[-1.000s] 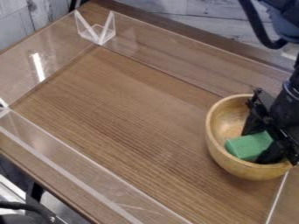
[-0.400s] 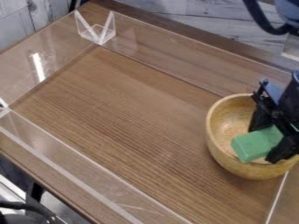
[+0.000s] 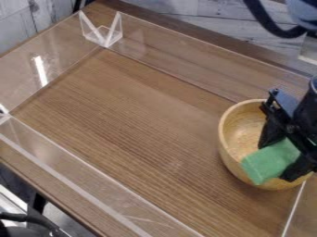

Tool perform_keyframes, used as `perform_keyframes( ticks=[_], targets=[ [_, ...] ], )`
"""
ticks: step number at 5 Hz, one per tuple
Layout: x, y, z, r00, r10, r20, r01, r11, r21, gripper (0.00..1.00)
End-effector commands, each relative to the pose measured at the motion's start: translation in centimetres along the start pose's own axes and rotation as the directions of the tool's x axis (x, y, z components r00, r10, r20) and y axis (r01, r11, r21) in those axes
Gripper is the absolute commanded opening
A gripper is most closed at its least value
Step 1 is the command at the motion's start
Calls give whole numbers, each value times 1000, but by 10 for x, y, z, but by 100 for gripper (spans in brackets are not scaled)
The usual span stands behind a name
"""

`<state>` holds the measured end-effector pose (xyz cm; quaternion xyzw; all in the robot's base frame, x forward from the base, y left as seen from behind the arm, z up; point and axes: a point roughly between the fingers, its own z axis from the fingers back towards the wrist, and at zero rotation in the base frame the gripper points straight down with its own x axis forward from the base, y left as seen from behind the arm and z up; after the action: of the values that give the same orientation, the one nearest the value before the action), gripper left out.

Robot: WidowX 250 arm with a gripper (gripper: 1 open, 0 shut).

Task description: Remove the green block from inside the brown bowl and put it on the table

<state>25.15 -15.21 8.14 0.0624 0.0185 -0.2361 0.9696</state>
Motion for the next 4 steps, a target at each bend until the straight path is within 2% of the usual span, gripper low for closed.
perform_keyframes(
  ticks=[1,2,3,4],
  targets=[
    [2,6,20,997,4,71,-5,1000,6,0],
    [1,12,19,997,-3,76,2,1000,15,0],
    [-11,17,17,996,53,73,-54,998,22,0],
    [-26,27,15,990,127,67,-129,991,27,0]
  ],
)
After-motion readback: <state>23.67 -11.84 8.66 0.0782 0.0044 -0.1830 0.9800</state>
